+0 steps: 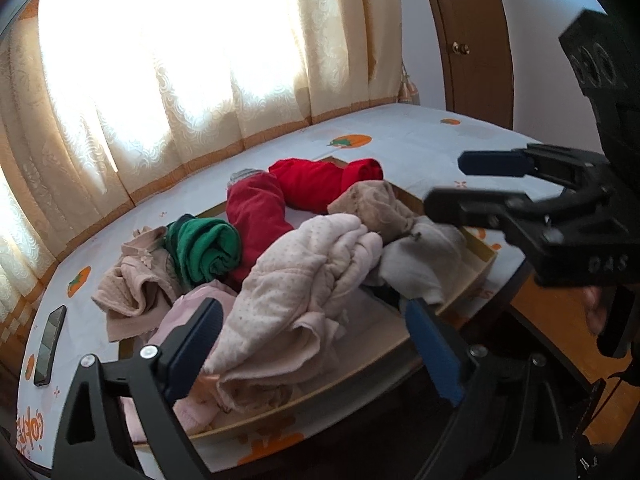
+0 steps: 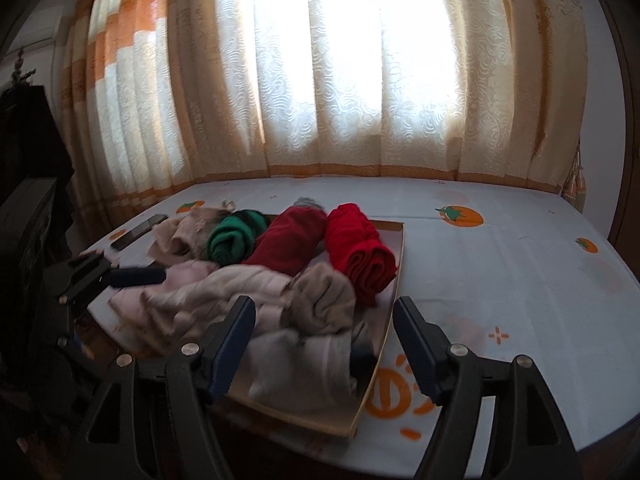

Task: Take underwear out of drawer
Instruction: 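Move both open tools back down into the drawer toward the red socks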

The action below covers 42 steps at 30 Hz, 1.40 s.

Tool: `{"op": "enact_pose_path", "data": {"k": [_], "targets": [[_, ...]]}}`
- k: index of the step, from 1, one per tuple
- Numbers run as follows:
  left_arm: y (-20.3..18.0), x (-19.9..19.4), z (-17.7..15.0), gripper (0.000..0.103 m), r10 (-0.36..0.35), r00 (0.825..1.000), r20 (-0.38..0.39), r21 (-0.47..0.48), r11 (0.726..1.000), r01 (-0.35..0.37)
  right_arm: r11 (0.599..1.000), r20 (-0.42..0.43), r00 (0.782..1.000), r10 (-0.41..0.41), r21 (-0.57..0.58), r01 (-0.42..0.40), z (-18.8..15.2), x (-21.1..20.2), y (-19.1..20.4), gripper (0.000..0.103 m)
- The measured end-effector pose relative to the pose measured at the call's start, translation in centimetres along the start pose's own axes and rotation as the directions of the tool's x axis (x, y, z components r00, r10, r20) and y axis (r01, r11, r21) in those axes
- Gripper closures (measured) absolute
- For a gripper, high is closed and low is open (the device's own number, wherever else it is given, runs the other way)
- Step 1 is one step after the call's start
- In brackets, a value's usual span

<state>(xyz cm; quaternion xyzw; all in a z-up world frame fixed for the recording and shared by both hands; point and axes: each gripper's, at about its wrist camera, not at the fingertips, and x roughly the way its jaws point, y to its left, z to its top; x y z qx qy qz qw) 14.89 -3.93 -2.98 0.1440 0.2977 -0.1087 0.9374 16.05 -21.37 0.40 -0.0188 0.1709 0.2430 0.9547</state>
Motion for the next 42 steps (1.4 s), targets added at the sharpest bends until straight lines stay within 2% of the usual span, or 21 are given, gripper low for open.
{"op": "enact_pose_path", "data": {"k": [16, 33, 38, 42], "targets": [[-1.1, -3.2, -1.7, 0.004, -0.022, 0.999, 0.039, -0.021, 1.0, 0.023, 0.995, -0.008, 0.999, 0.039, -0.086, -0.04, -2.6, -3.5, 3.6, 0.026], [-1.7, -5.5, -5.2, 0.003, -0.014, 0.999, 0.043, -0.052, 0.999, 0.016, 0.995, -0.049, 0.996, 0.071, -0.073, -0.075, -5.8, -5.1, 4.5, 0.025], [-1.4, -5.8, -7.1, 0.003, -0.017, 1.0, 0.015, -0.054, 0.998, 0.017, 0.99, -0.112, 0.989, 0.095, -0.09, -0.105, -7.5, -4.9, 4.9, 0.025], [-1.1, -5.8, -8.7, 0.003, -0.01, 1.0, -0.024, -0.051, 0.999, 0.009, 0.984, -0.188, 0.975, 0.121, -0.108, -0.143, -9.1, -4.2, 5.1, 0.025]]}}
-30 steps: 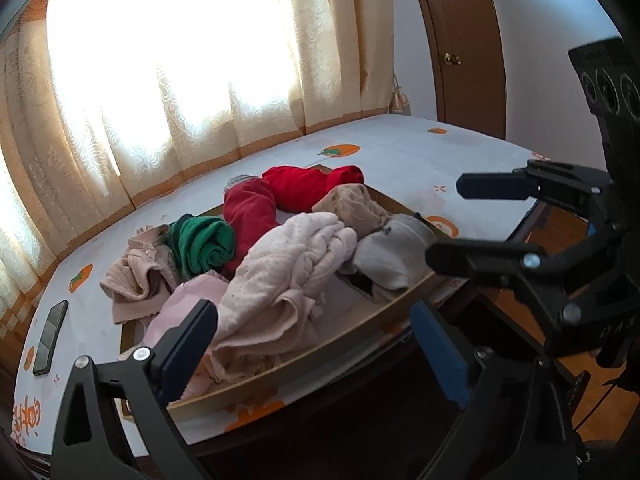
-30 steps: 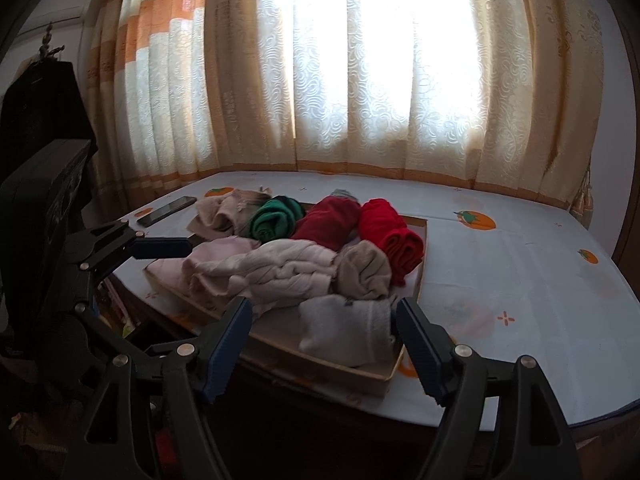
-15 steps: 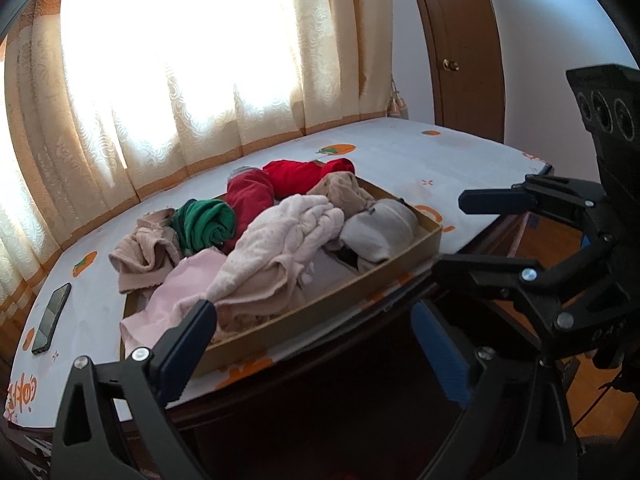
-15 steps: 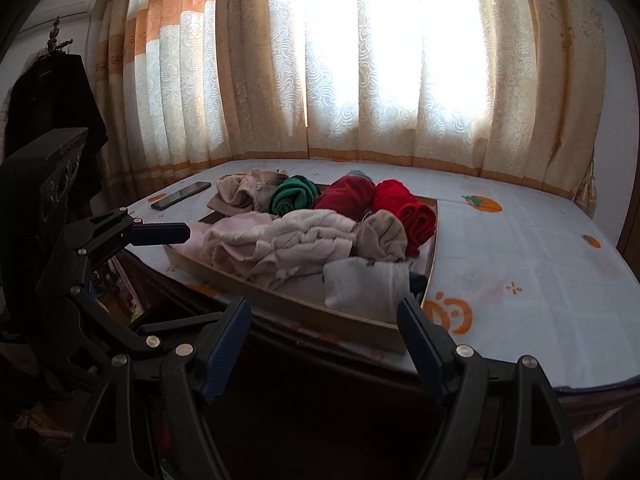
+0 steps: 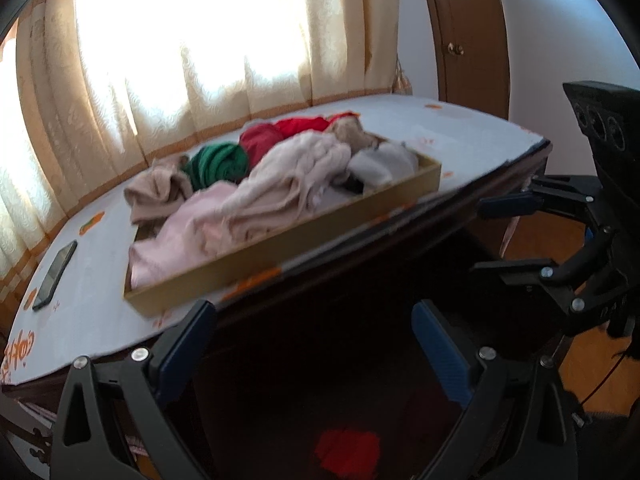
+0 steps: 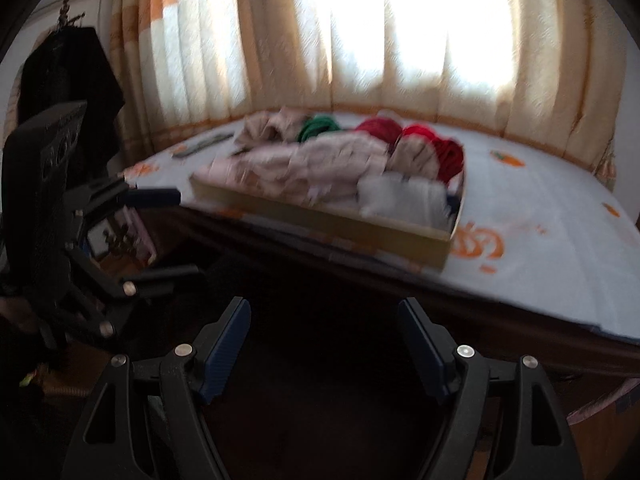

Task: Take underwear out of drawer
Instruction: 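Move both open tools back down into the drawer toward the red socks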

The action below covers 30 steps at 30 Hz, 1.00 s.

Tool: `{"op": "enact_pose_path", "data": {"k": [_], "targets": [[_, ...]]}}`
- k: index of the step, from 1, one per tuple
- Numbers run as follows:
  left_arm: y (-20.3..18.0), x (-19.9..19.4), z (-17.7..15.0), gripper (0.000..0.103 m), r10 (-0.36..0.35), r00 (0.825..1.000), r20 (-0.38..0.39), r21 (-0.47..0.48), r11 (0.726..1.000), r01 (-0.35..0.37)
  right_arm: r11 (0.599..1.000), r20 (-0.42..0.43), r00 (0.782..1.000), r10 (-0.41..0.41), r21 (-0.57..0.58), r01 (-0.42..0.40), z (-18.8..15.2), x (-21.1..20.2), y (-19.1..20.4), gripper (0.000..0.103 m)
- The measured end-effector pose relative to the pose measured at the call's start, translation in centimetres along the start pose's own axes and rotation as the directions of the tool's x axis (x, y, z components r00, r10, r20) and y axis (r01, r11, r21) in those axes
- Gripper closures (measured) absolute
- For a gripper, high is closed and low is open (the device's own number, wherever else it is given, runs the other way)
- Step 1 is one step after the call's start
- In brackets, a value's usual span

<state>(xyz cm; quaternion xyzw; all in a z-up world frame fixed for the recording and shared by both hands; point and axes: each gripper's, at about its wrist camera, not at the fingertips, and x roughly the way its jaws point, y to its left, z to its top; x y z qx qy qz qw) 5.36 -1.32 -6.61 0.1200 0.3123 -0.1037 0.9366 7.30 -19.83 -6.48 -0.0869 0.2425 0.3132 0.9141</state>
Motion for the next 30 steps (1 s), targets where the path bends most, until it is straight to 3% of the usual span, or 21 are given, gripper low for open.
{"op": "enact_pose_path", "data": {"k": [6, 12, 20, 30], "targets": [[0.8, 0.5, -2.7, 0.003, -0.001, 0.996, -0.088, -0.005, 1.0, 0.0, 0.996, -0.163, 0.985, 0.056, -0.065, -0.068, -2.1, 2.4, 1.0, 0.025], [1.6, 1.8, -5.2, 0.003, 0.0, 0.982, -0.189, -0.021, 1.0, -0.004, 0.984, -0.329, 0.939, 0.1, -0.106, -0.141, -3.7, 5.4, 2.2, 0.025], [2.1, 2.7, -7.0, 0.003, -0.018, 0.965, -0.262, -0.046, 0.999, 0.006, 0.976, -0.442, 0.886, 0.142, -0.088, -0.2, -4.3, 8.5, 2.7, 0.025], [2.5, 4.2, -8.3, 0.003, -0.112, 0.936, -0.333, -0.128, 0.989, 0.072, 0.955, -0.574, 0.802, 0.168, -0.108, -0.277, -4.7, 11.6, 4.3, 0.028]]}}
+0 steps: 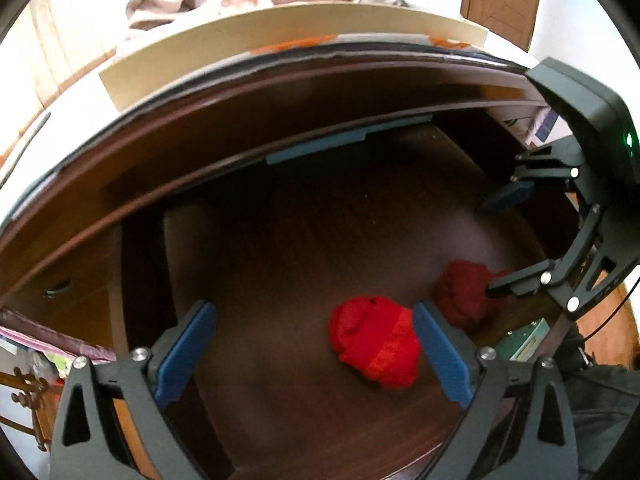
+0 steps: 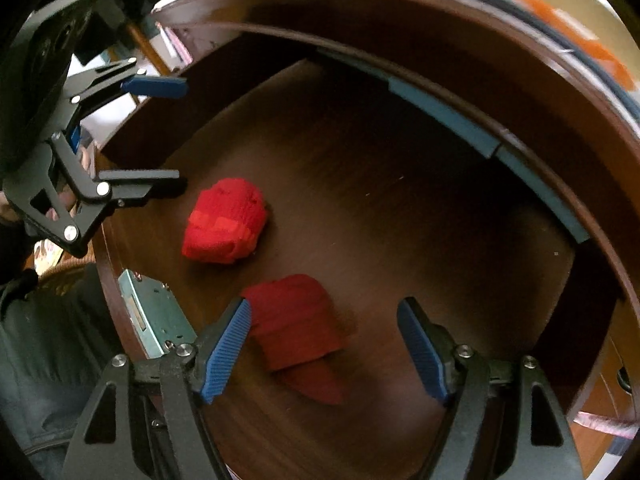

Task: Take underwear out of drawer
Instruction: 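Move both open tools back down into the drawer toward the red socks, then grasp a red sock with the right tool while the left tool grasps the other red sock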

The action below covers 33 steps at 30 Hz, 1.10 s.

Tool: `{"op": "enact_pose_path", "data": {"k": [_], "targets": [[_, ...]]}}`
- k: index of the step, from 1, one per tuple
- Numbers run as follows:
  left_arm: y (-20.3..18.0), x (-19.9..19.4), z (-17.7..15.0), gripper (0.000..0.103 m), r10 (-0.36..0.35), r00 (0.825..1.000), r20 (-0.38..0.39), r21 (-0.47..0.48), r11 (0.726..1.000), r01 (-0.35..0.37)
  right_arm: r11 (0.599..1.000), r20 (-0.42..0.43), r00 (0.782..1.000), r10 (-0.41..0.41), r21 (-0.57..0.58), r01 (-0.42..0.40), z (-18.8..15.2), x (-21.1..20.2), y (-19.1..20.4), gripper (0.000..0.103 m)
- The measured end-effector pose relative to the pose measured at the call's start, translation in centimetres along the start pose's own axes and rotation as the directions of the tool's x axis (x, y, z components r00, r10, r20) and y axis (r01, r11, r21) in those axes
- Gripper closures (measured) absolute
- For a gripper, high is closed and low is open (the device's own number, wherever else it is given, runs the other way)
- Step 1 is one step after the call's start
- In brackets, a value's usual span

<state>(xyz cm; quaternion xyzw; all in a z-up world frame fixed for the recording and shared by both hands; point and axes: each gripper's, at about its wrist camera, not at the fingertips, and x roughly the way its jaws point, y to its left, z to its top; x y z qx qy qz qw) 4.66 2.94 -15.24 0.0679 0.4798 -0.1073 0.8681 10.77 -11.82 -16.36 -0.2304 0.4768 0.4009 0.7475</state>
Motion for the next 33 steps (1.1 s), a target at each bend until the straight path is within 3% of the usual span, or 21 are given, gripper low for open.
{"op": "enact_pose_path", "data": {"k": [5, 11, 18, 22, 27, 33], "targets": [[0.0, 0.5, 0.1, 0.003, -0.005, 1.0, -0.028, 0.016, 1.0, 0.006, 0.999, -0.055, 0.998, 0.016, -0.03, -0.017, 0.6, 1.4, 0.7, 0.03], [-0.2, 1.1, 0.9, 0.003, -0.028, 0.998, -0.056, 0.025, 0.999, 0.03, 0.994, -0.099, 0.989, 0.105, -0.001, -0.106, 1.4, 3.0, 0.8, 0.035], [-0.4, 1.9, 1.3, 0.003, -0.08, 0.992, -0.097, 0.015, 0.997, 0.082, 0.968, -0.138, 0.959, 0.249, 0.056, -0.243, 1.4, 4.4, 0.6, 0.051], [-0.6, 2.5, 1.4, 0.003, -0.095, 0.988, -0.12, 0.007, 0.995, 0.097, 0.956, -0.128, 0.948, 0.293, 0.058, -0.288, 1.5, 4.5, 1.0, 0.069], [-0.7, 2.7, 1.6, 0.003, -0.099, 0.986, -0.132, 0.01, 0.995, 0.101, 0.963, -0.095, 0.959, 0.268, 0.068, -0.262, 1.0, 3.9, 0.8, 0.074], [-1.1, 2.9, 2.0, 0.003, -0.095, 0.984, -0.153, 0.031, 0.994, 0.101, 0.988, -0.018, 0.991, 0.134, 0.08, -0.133, 0.9, 2.2, -0.1, 0.075]]}}
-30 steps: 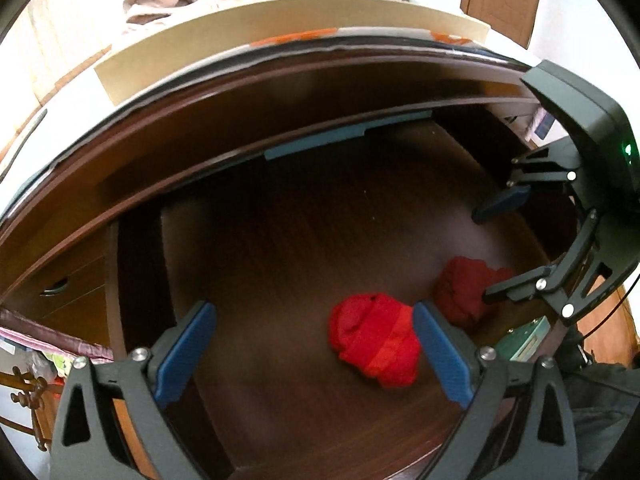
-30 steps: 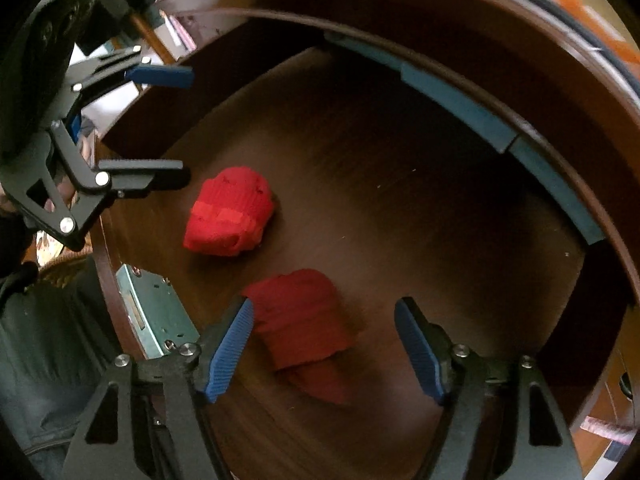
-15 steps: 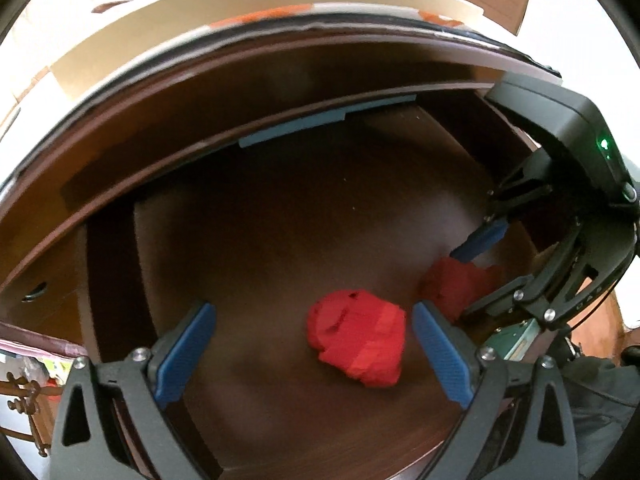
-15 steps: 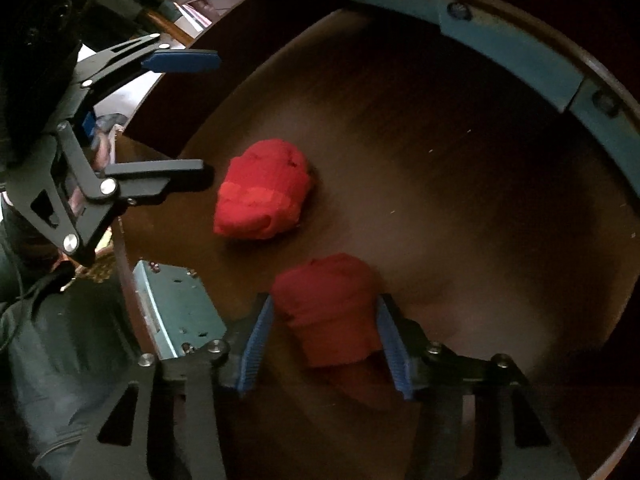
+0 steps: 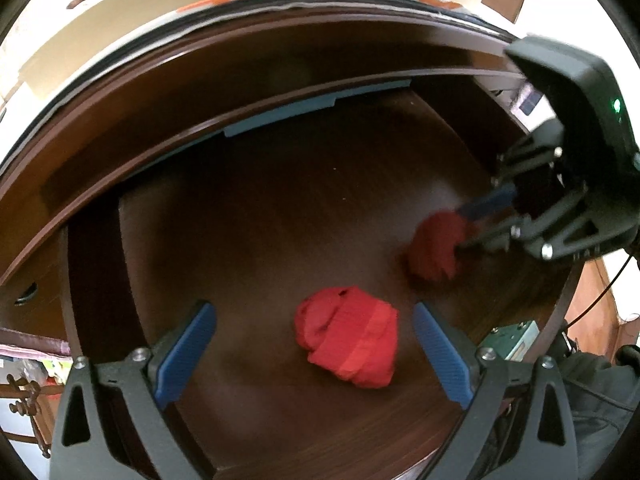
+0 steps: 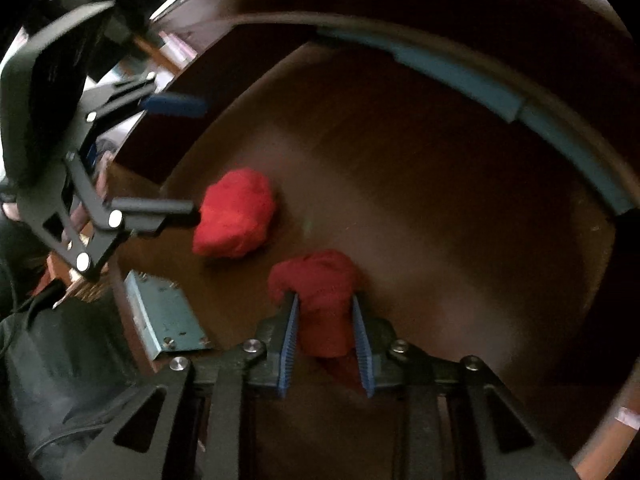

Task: Take underwear out of drawer
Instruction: 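Grasp a red sock with the right tool while the left tool grasps the other red sock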

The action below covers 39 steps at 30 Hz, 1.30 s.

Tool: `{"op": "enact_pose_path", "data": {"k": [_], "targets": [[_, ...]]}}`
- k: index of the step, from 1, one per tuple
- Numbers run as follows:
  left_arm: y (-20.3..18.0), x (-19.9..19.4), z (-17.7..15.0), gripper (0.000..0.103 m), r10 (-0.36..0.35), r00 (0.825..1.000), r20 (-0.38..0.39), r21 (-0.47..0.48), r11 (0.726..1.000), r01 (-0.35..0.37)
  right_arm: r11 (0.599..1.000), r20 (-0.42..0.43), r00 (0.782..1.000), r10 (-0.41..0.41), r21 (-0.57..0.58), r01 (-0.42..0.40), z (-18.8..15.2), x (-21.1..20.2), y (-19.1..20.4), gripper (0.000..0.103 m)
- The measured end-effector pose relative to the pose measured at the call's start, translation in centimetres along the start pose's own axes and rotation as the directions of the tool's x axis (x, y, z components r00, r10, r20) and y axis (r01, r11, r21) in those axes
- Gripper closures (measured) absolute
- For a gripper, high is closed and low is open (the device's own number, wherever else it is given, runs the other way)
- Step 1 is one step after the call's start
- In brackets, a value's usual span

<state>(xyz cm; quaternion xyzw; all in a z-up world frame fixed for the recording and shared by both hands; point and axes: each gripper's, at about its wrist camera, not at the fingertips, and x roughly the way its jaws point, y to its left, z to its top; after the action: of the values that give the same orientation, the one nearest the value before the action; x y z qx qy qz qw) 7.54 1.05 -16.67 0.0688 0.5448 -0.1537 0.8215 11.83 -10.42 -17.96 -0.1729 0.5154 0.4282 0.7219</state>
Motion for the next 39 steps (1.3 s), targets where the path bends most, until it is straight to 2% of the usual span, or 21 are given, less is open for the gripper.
{"op": "enact_pose_path", "data": {"k": [5, 9, 15, 21, 24, 27, 30, 32, 39], "targets": [[0.1, 0.7, 0.4, 0.003, -0.031, 0.999, -0.034, -0.018, 0.999, 0.03, 0.996, 0.098, 0.992, -0.085, 0.004, 0.085, 1.8, -1.3, -0.5, 0.075], [-0.1, 1.4, 0.4, 0.004, -0.048, 0.997, -0.063, -0.026, 0.999, 0.046, 0.992, 0.129, 0.984, -0.122, -0.011, 0.124, 0.0, -1.9, -0.2, 0.075], [-0.3, 1.9, 0.7, 0.004, -0.048, 0.994, -0.094, -0.027, 0.999, 0.045, 0.994, 0.169, 0.98, -0.105, 0.005, 0.105, 0.1, -3.0, -1.6, 0.075], [0.2, 3.1, 1.2, 0.007, -0.105, 0.981, -0.166, -0.067, 0.993, 0.095, 0.992, 0.181, 0.976, -0.122, 0.004, 0.123, 0.1, -3.0, -1.5, 0.075], [0.2, 3.7, 1.3, 0.015, -0.11, 0.974, -0.199, -0.075, 0.992, 0.097, 0.991, 0.189, 0.973, -0.133, 0.001, 0.135, 0.0, -3.1, -1.2, 0.075], [-0.5, 4.2, 1.3, 0.028, -0.091, 0.969, -0.229, -0.04, 0.996, 0.084, 0.992, 0.203, 0.972, -0.122, 0.014, 0.122, -0.1, -3.1, -1.3, 0.075], [-0.7, 4.7, 1.4, 0.033, -0.096, 0.962, -0.254, -0.028, 0.995, 0.092, 0.994, 0.211, 0.971, -0.113, 0.023, 0.11, -0.3, -3.3, -1.5, 0.075], [-0.8, 5.1, 1.6, 0.04, -0.104, 0.959, -0.263, -0.031, 0.995, 0.099, 0.994, 0.215, 0.971, -0.109, 0.026, 0.106, -0.4, -3.5, -1.6, 0.075], [0.3, 4.3, 1.6, 0.061, -0.142, 0.973, -0.183, -0.077, 0.989, 0.129, 0.994, 0.227, 0.967, -0.111, 0.037, 0.106, -0.8, -4.1, -1.9, 0.075]]}}
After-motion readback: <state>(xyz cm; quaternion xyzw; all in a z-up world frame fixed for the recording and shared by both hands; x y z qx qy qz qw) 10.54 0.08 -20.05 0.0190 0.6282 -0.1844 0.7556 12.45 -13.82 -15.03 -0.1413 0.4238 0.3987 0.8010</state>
